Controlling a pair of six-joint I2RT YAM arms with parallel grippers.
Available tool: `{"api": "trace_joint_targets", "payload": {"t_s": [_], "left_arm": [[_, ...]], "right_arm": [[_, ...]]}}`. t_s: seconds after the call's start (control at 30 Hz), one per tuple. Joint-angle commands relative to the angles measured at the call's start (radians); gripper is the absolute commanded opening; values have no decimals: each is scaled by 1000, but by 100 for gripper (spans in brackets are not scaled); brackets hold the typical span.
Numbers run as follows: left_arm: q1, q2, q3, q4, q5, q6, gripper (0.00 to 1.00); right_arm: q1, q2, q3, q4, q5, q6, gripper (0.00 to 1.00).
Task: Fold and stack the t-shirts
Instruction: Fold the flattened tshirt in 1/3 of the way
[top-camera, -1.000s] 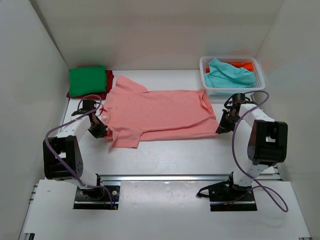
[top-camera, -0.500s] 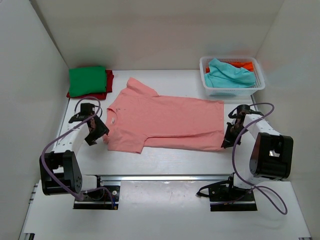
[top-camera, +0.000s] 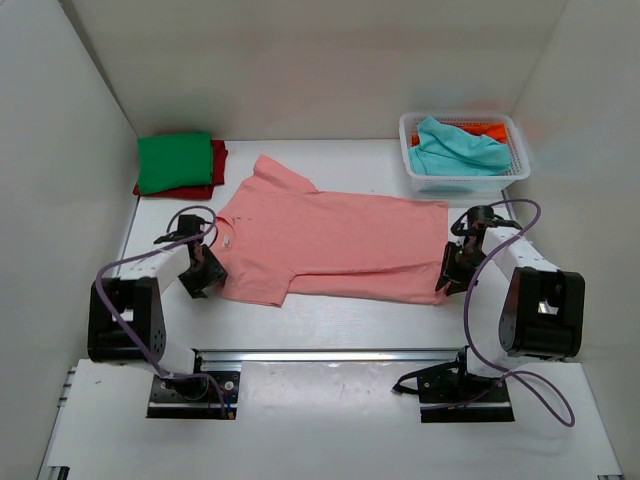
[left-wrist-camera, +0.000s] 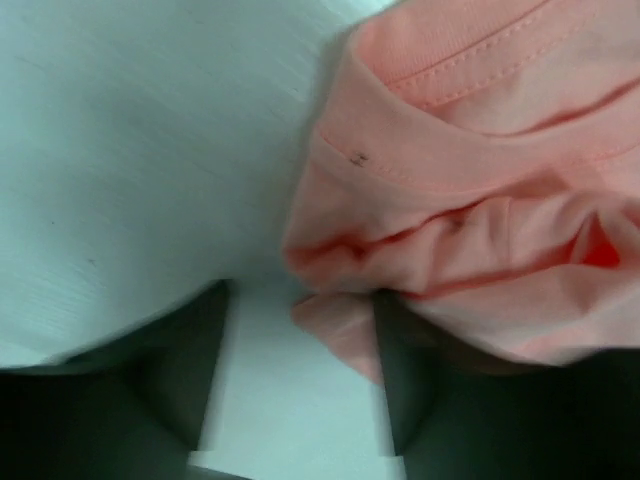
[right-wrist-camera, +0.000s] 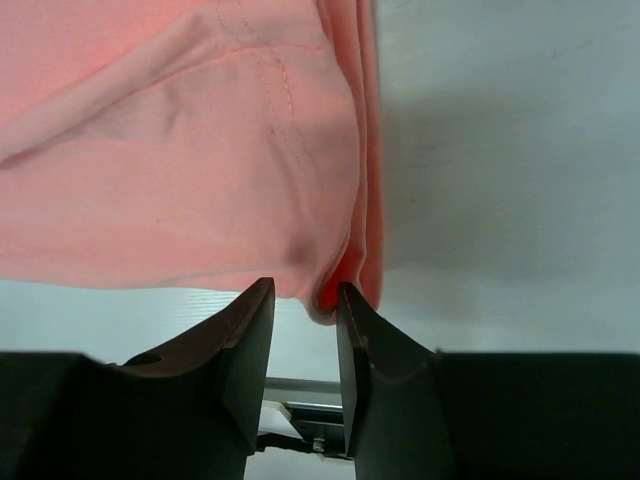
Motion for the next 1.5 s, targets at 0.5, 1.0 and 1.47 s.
{"api": "trace_joint_targets", "payload": {"t_s": [0.5, 1.0, 1.47], "left_arm": [[-42, -98, -13, -115, 13, 0, 0], [-45, -434, -196, -231, 60, -27, 0], [-40, -482, -61, -286, 57, -14, 12]], "right_arm": [[4, 52, 18, 143, 20, 1, 28], [-27, 126, 38, 71, 72, -45, 27], [13, -1, 109, 101, 12, -40, 25]]}}
